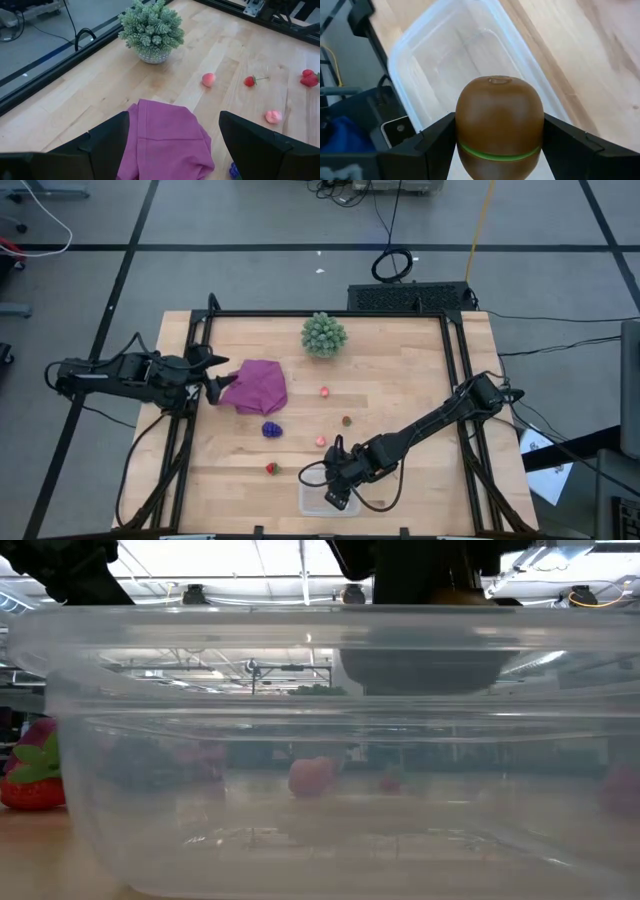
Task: Pick and placing Produce into tupperware
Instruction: Put the brown kiwi into the transparent container
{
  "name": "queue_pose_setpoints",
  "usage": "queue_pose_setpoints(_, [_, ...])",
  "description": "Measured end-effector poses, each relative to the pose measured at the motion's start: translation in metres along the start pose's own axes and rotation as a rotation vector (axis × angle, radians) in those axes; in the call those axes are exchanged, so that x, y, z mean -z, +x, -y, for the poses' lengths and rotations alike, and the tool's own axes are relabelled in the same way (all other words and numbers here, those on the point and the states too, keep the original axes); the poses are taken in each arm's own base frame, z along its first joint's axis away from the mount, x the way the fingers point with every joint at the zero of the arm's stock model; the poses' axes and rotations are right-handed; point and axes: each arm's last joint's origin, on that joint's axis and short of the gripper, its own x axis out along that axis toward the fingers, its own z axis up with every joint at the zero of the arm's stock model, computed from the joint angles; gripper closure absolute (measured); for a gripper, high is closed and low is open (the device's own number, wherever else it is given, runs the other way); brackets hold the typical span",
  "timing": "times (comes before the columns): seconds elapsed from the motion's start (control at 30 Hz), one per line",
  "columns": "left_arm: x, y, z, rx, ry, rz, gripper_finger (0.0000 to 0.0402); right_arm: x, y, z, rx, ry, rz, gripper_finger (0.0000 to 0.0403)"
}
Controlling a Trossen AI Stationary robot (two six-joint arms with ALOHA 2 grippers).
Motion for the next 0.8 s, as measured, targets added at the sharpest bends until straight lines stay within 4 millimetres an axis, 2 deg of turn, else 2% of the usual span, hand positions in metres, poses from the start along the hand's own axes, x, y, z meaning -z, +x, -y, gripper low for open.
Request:
queue_pose_setpoints(0.3, [0.0, 0.0, 0.0, 0.0, 0.0, 0.0, 0.0089, 0.003, 0.003, 0.001, -0.008, 0.017, -0.001, 0.0151])
queue_pose_setpoints(0.63, [0.0, 0.0, 0.0, -0.001, 0.007, 0.0, 0.0089, 0.013, 0.003, -0.011, -0.074, 0.032, 0.01, 0.0151])
queue_pose_setpoints(0.8, [0.0, 0.0, 0.0, -0.001, 0.007, 0.001, 0.0089, 0.016, 0.011, -0.014, -0.097, 0.035, 0.014, 0.0151])
